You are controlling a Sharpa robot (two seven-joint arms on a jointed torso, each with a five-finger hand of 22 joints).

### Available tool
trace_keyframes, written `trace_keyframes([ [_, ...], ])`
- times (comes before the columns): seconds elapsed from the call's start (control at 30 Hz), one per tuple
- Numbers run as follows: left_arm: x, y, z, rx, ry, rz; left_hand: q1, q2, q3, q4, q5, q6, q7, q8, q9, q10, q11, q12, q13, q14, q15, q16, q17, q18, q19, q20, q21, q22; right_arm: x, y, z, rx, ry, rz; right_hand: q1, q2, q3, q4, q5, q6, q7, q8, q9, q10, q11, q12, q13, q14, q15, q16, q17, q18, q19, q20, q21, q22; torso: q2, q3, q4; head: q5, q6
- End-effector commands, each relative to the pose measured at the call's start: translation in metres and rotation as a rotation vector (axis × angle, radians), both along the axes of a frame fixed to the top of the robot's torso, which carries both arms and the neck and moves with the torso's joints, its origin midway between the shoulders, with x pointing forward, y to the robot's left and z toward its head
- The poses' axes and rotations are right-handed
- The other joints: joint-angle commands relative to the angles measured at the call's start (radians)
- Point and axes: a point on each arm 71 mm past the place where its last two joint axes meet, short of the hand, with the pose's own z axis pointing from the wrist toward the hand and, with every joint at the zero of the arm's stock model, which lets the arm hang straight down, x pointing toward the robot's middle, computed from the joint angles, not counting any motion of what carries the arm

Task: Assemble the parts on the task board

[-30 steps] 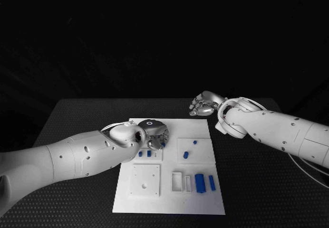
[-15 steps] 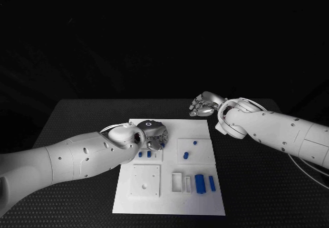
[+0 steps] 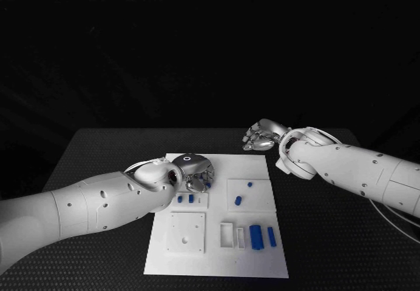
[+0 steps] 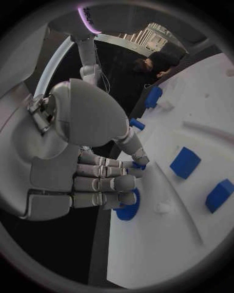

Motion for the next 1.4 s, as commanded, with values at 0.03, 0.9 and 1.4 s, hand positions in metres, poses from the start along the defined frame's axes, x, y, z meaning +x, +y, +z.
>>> trace_keyframes([
  [0.03,0.0,-0.001,0.005,-0.04,0.002,0.005,-0.002,0.007,0.002,-0.007,0.005,0.005,0.0,0.001,0.001,0.005,0.001,0.002,0.0,0.005,-0.002,0.005,-0.002,-0.003,0.008,-0.044,0.005,0.021,-0.001,0.001,0.0,-0.002,0.003,0.014,0.006,0.005,-0.006,0.0,0.004,-0.004,0.002,0.003,-0.001,0.004,0.004,-0.006,-0.001,-0.002,0.007,-0.007,-0.001,-0.004,-0.003,0.005,-0.006,0.001,0.0,-0.0006,0.0003,0.001,0.003],
  [0.9,0.002,0.054,0.029,-0.027,0.029,0.093,-0.006,0.005,0.003,-0.009,0.006,0.009,-0.002,0.003,0.0,0.012,-0.002,0.0,0.002,0.013,-0.005,0.008,-0.004,-0.003,0.013,-0.047,0.009,0.021,-0.001,-0.005,0.0,-0.004,0.004,0.006,0.007,0.005,-0.006,-0.001,0.005,-0.004,0.0,0.003,-0.001,0.005,0.003,-0.008,-0.003,-0.003,0.007,-0.007,-0.003,-0.004,-0.003,0.005,-0.008,0.003,0.001,-0.0009,0.0024,0.011,0.005],
  [1.4,0.005,0.067,0.024,0.001,0.046,0.119,-0.008,0.003,0.003,-0.007,0.005,0.013,-0.003,0.004,0.0,0.017,-0.003,-0.001,0.004,0.014,-0.006,0.009,-0.005,-0.003,0.014,-0.048,0.011,0.021,-0.001,-0.005,0.0,-0.005,0.006,0.007,0.008,0.005,-0.007,-0.001,0.006,-0.004,0.0,0.003,-0.002,0.005,0.003,-0.008,-0.003,-0.003,0.007,-0.007,-0.004,-0.004,-0.003,0.005,-0.01,0.004,0.001,0.0,-0.0005,0.016,0.001],
])
